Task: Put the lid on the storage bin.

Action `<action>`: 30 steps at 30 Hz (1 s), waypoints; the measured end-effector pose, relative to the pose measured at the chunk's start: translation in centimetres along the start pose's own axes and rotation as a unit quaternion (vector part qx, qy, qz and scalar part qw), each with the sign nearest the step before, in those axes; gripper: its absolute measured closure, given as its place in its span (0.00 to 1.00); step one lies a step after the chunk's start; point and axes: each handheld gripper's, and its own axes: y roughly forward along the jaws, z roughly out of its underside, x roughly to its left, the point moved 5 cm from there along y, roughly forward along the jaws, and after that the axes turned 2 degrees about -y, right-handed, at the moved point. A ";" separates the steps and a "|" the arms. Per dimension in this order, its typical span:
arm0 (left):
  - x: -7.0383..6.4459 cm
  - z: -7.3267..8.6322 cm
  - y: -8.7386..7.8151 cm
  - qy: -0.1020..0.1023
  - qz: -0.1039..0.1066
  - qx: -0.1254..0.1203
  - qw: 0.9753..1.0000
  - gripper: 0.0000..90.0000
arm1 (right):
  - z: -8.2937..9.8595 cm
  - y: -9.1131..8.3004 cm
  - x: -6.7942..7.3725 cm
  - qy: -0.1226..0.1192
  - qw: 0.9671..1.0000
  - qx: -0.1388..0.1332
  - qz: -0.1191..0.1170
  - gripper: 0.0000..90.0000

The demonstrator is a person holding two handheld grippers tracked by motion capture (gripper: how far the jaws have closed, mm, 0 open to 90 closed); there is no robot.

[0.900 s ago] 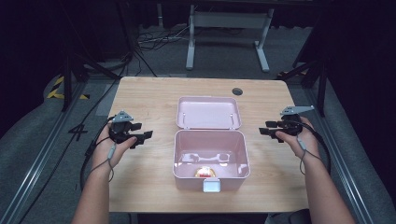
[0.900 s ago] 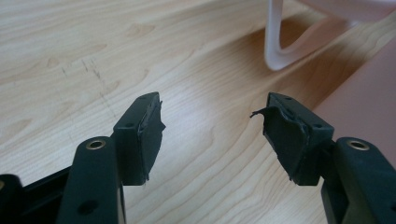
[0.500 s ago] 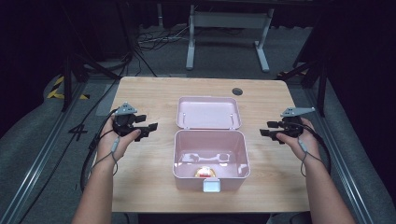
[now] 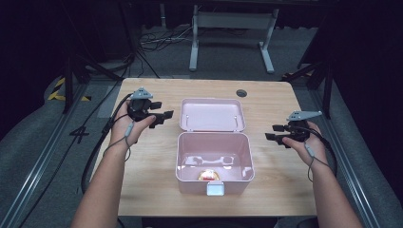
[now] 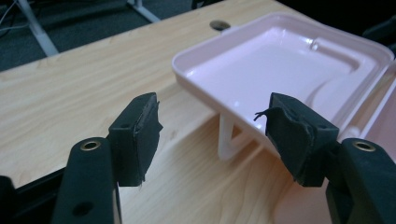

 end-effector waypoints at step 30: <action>2.1 -3.1 8.3 -0.040 -0.003 0.016 0.999 0.37 | 0.5 -0.6 0.6 -0.006 1.000 -0.001 0.004 0.50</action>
